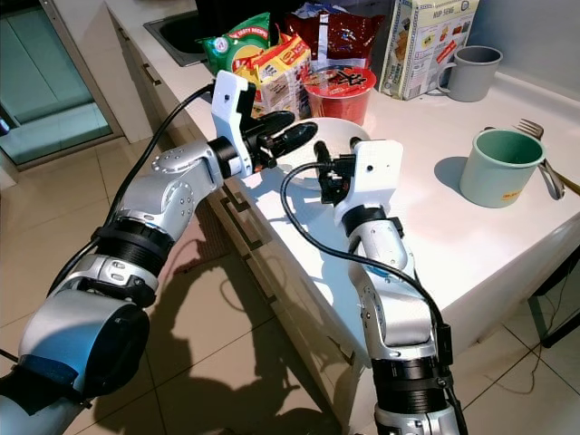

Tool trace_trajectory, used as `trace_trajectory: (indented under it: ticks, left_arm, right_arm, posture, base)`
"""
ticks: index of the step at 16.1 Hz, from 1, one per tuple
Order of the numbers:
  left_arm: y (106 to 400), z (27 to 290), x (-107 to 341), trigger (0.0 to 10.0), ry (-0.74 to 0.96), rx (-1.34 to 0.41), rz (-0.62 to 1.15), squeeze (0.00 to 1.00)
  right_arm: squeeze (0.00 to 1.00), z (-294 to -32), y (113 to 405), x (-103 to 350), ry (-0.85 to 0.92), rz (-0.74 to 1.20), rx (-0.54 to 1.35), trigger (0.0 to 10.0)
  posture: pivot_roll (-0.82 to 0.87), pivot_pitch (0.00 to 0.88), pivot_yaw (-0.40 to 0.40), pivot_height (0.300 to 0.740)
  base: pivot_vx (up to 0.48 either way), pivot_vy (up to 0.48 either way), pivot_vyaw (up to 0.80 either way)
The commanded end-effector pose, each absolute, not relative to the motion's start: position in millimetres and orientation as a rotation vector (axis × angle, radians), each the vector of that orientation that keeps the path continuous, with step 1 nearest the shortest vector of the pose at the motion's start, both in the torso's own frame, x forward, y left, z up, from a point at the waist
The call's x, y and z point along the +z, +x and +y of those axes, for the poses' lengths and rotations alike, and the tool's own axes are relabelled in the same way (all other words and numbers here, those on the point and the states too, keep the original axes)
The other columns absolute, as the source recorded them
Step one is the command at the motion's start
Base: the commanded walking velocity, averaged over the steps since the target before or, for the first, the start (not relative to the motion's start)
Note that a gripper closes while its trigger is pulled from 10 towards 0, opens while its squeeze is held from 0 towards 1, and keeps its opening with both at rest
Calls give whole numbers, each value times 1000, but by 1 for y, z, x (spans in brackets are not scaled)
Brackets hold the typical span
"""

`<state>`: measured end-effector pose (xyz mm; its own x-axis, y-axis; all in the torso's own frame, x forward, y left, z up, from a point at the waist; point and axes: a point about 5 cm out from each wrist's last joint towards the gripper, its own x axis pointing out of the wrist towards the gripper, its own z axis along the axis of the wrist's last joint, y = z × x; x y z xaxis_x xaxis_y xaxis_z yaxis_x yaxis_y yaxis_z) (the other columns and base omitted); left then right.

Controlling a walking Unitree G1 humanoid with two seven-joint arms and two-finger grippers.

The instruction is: Setting the table

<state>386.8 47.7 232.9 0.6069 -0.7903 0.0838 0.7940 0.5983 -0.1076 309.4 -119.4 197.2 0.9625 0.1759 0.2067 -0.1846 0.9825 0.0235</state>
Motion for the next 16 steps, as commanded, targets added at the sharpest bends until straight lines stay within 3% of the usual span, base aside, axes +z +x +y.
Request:
trace_trajectory:
  ticks: [1,9,13,16]
  left_arm:
    - [388,51,233,10000,-117,-911,-26,0]
    - [389,51,231,10000,-107,-902,-14,0]
    - [390,53,230,10000,-102,-897,-9,0]
    - [394,65,223,10000,-45,-865,16,0]
  right_arm:
    - [0,-113,309,205,29,-240,208,10000]
    - [0,-111,298,253,210,-347,289,10000]
    - [0,-123,302,250,380,-289,256,10000]
    - [0,-121,300,246,298,-282,276,10000]
  posture:
    - [-43,0,130,740]
    - [-51,0,132,740]
    - [-49,0,130,740]
    - [-44,0,133,740]
  base:
    - [0,0,0]
    - [0,0,0]
    - [0,0,0]
    - [0,0,0]
